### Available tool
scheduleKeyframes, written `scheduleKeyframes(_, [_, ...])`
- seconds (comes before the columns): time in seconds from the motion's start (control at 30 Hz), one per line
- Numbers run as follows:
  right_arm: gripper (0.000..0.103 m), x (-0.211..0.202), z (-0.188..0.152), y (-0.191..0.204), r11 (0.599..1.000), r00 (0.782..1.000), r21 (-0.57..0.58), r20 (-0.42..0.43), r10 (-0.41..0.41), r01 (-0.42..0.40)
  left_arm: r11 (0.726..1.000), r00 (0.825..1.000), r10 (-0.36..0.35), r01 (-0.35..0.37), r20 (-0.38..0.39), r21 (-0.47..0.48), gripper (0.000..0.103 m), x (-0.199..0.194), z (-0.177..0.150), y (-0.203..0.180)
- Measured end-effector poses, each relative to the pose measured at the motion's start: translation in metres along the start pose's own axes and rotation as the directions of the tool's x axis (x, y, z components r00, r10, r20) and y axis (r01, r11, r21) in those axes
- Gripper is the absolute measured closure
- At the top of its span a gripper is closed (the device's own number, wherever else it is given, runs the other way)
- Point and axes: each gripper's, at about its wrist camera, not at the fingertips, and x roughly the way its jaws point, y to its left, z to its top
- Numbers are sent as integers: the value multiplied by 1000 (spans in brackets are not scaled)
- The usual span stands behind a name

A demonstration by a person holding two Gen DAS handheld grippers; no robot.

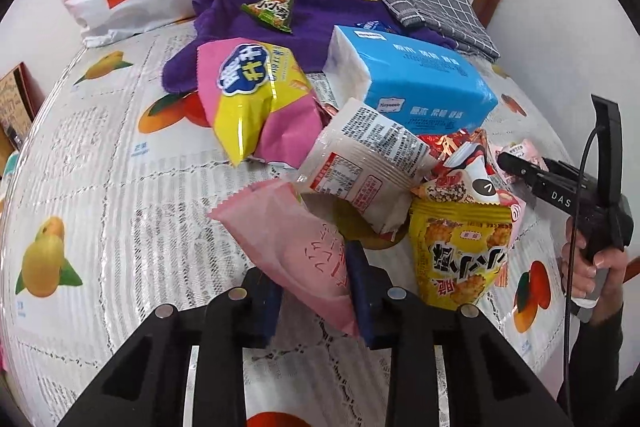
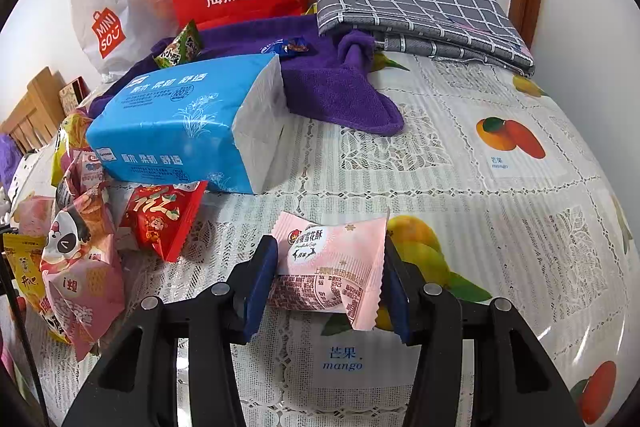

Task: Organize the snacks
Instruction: 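Grasp the long pink wrapper with the left gripper while the right gripper lifts the pastry packet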

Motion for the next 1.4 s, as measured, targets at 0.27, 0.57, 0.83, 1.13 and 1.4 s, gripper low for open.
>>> scheduleKeyframes(0.27, [56,-2,0,-6,999,1000,29,8,20,-20,999,1000,1,0,31,-32,78,-12,0,5])
scheduleKeyframes(0.57, [61,-11,-2,-7,996,997,44,-3,71,-71,999,998,-1,4,63,-35,78,-25,5,5])
scheduleKeyframes(0.83, [61,-42,17,7,997,996,-1,49,73,-73,998,995,-33,37,90,-44,78,-30,19,-5])
scheduleKeyframes(1.13, [61,-67,38,18,997,994,-47,87,68,-64,998,993,-53,56,108,-21,78,-33,35,-27])
scheduleKeyframes(1.4, [61,-76,60,22,995,990,-49,103,93,-88,994,988,-105,107,111,-13,78,-31,53,-44])
